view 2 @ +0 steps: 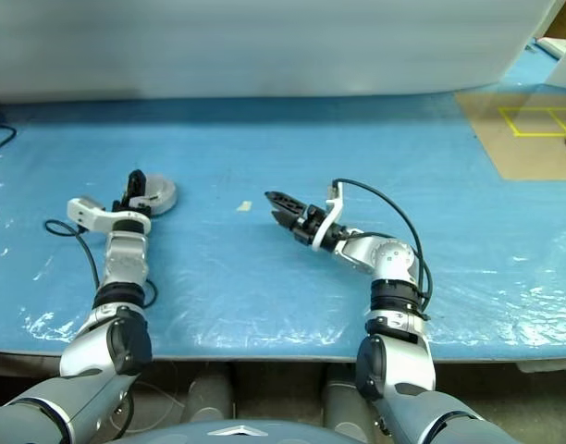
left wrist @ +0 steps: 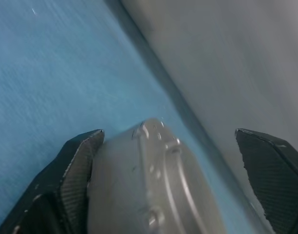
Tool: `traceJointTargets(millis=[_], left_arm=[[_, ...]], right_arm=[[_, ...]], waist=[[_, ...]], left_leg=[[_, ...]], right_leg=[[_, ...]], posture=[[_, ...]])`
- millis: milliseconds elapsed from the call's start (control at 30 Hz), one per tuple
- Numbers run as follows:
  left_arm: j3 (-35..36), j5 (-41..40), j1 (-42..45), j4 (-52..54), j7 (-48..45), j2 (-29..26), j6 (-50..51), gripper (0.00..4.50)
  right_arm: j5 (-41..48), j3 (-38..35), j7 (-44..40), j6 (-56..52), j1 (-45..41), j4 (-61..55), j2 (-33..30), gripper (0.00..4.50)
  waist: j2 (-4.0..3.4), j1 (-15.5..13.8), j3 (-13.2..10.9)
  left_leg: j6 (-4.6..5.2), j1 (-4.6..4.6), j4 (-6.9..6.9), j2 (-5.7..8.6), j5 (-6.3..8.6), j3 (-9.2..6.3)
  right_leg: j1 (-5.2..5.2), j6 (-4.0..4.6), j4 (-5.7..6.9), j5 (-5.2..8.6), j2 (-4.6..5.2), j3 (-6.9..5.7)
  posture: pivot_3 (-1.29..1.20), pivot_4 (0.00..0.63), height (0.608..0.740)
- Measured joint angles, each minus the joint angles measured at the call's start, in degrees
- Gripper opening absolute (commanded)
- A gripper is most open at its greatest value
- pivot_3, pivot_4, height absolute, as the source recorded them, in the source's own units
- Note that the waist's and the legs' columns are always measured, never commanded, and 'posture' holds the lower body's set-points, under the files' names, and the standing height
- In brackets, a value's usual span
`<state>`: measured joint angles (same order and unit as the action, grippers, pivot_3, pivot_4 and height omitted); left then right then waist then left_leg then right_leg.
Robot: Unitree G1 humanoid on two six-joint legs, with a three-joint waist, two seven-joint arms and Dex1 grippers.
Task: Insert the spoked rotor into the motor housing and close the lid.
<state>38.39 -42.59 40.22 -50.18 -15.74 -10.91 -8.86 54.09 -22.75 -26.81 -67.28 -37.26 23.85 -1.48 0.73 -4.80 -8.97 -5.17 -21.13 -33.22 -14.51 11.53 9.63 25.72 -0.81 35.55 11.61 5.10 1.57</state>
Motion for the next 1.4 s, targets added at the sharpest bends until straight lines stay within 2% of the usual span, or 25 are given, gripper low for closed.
traceJointTargets(millis=[133, 333, 633, 800, 867, 900, 967, 1133, 1400], left_arm=[[-0.11, 3.59, -0.46, -0.04, 4.29, -0.32, -6.46, 4.47], [-4.27, 9.86, -3.18, 4.76, 3.59, -0.54, -11.03, 4.47], [-15.79, 10.7, -11.27, 23.71, -15.47, -5.46, -5.01, 4.47], [-22.1, 11.18, -17.4, 30.4, -25.57, -8.89, 1.14, 4.47], [-24.5, 11.68, -19.03, 32.89, -28.78, -9.9, 2.74, 4.47], [-25.89, 12.22, -19.99, 34.01, -30.38, -10.38, 3.4, 4.5], [-28.09, 12.78, -21.57, 35.38, -32.61, -10.66, 4.57, 4.5], [-31.24, 14.28, -25.04, 39.76, -34.81, -11.31, 6.32, 4.5], [-31.35, 16.24, -28.47, 42.21, -35.36, -12.3, 6.55, 4.5]], right_arm=[[-1.06, 1.94, -1.23, 1.36, 0.21, -0.37, -0.79, 3.82], [-13.75, 15.96, -6.76, 15.76, 4.45, -7.15, -2.68, 3.82], [-29.33, 23.35, -9.44, 42.33, 5.03, -7.8, -3.69, 3.82], [-35.09, 25.89, -11.7, 51.98, 5.14, -6.98, -5.2, 3.82], [-36.16, 26.29, -12.56, 54.04, 5.24, -6.8, -5.73, 3.82], [-36.66, 26.56, -13.21, 54.93, 5.28, -6.81, -6.1, 4.16], [-37.65, 27.18, -14.09, 56.13, 5.36, -6.81, -7.05, 4.47], [-39.05, 28.74, -17.1, 57.71, 7.36, -7.43, -9.34, 4.47], [-38.32, 29.66, -21.13, 56.56, 9.47, -9.23, -11.37, 4.47]], waist=[[0.0, -0.29, 0.0], [0.07, -0.61, 0.01], [0.08, -0.26, 0.0], [0.08, 0.6, 0.0], [0.08, 0.75, 0.0], [0.08, 0.84, 0.0], [0.08, 0.91, 0.0], [0.08, 1.0, 0.0], [0.08, 1.04, 0.0]], left_leg=[[0.0, -0.03, 0.0, 0.01, 0.0, -0.05], [-0.01, -0.1, 0.0, 0.0, 0.01, -0.15], [-0.01, -0.06, 0.01, 0.01, 0.01, -0.11], [-0.01, -0.05, 0.01, 0.0, 0.01, -0.11], [0.0, -0.04, 0.01, 0.01, 0.01, -0.1], [0.0, -0.03, 0.01, 0.01, 0.01, -0.1], [0.0, 0.0, 0.01, 0.0, 0.01, -0.08], [0.0, 0.0, 0.03, -0.02, 0.02, -0.07], [0.02, 0.05, 0.02, -0.02, 0.02, -0.05]], right_leg=[[-0.01, 0.0, -0.02, 0.0, 0.0, -0.03], [-0.02, -0.01, -0.06, 0.0, 0.01, -0.12], [-0.01, 0.02, -0.06, 0.02, 0.02, -0.07], [-0.01, 0.15, -0.06, 0.1, 0.01, -0.07], [-0.01, 0.2, -0.05, 0.12, 0.02, -0.04], [-0.01, 0.2, -0.05, 0.13, 0.02, -0.04], [-0.01, 0.21, -0.05, 0.13, 0.01, -0.02], [-0.01, 0.21, -0.06, 0.13, -0.01, -0.01], [-0.01, 0.23, -0.05, 0.14, -0.01, 0.03]], posture=[[0.0, 0.15, 0.74], [0.0, 0.15, 0.74], [0.0, 0.15, 0.74], [0.0, 0.15, 0.74], [0.0, 0.15, 0.74], [0.0, 0.15, 0.74], [0.0, 0.15, 0.74], [0.0, 0.15, 0.74], [0.0, 0.15, 0.74]])
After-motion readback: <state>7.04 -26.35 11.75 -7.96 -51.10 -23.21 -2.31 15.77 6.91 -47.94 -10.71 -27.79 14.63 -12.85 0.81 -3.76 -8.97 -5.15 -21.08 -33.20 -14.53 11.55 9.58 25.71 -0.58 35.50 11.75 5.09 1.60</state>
